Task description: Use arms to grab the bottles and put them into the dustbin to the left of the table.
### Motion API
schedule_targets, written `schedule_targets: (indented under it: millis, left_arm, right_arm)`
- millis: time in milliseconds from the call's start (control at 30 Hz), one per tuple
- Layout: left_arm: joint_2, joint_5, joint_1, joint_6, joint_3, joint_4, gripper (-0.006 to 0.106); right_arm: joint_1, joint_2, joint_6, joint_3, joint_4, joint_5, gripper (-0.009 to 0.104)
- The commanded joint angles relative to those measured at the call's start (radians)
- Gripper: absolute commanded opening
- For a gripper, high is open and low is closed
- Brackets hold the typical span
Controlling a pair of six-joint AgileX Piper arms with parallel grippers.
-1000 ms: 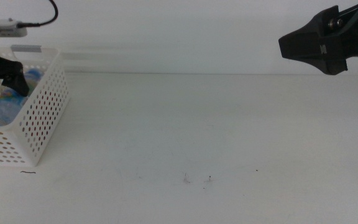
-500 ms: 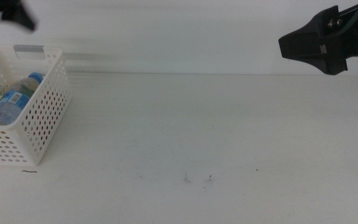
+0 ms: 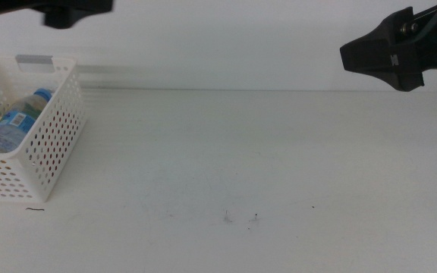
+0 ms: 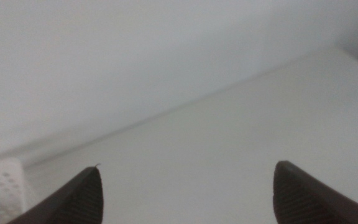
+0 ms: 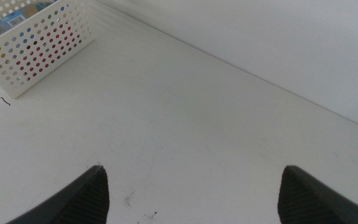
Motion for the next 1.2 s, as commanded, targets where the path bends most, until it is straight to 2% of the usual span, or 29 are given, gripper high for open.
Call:
schedule_targets:
  millis: [0, 100, 733, 833, 1000, 1067, 1167]
  left_arm:
    - [-0.072, -0.073, -0.003, -0.011, 0.05, 0.006, 0.093]
    - [-0.114, -0.068, -0.002, -0.011, 0.063, 0.033, 0.093]
    - [-0.2, -0.124, -0.002, -0.009, 0.063, 0.035, 0.093]
    - [-0.233, -0.237, 0.027, -0.009, 0.145, 0.035, 0.093]
    - [-0.381, -0.485, 0.161, -0.009, 0.455, 0.032, 0.093]
    - [-0.44, -0.529, 0.232, -0.009, 0.599, 0.015, 0.093]
    - [-0.543, -0.6, 0.311, -0.009, 0.813, 0.017, 0.093]
  right_arm:
    - [-0.004, -0.005, -0.003, -0.005, -0.003, -0.006, 0.088]
    - [-0.004, -0.005, -0.003, -0.005, -0.003, -0.006, 0.088]
    - [-0.004, -0.005, -0.003, -0.005, -0.003, -0.006, 0.088]
    - [-0.054, -0.041, -0.003, 0.125, -0.003, -0.177, 0.088]
    - [-0.244, -0.187, -0.003, 0.414, -0.025, -0.508, 0.088]
    - [-0.322, -0.269, -0.003, 0.54, -0.025, -0.561, 0.088]
    - [-0.404, -0.413, -0.003, 0.714, -0.025, -0.556, 0.088]
